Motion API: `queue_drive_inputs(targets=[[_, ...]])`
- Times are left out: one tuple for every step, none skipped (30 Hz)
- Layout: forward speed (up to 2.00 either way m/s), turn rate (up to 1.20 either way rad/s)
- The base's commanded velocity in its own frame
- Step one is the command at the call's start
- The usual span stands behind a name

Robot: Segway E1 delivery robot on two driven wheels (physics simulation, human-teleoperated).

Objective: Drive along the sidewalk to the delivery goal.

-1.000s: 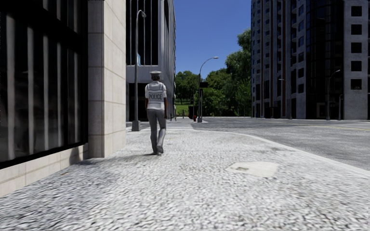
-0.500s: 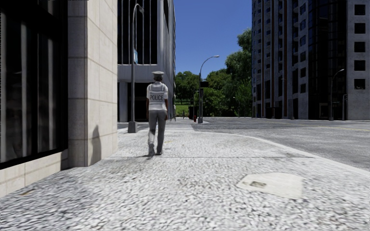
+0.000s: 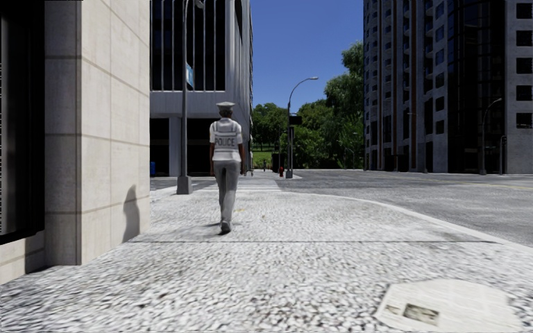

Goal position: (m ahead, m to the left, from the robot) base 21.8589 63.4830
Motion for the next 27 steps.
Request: queue_drive_inputs(targets=[[1.45,0.00],[1.45,0.00],[1.45,0.00],[1.45,0.00],[1.43,0.00],[1.43,0.00],[1.43,0.09],[1.43,0.19],[1.43,0.19],[1.43,0.22],[1.43,0.22],[1.43,0.23],[1.43,0.23],[1.43,0.23],[1.43,0.23],[1.43,0.23],[1.43,0.23],[1.43,0.23],[1.43,0.26],[1.43,0.26],[1.43,0.28],[1.43,0.28],[1.43,0.28],[1.43,0.28],[1.43,0.26],[1.43,0.13],[1.43,0.02]])
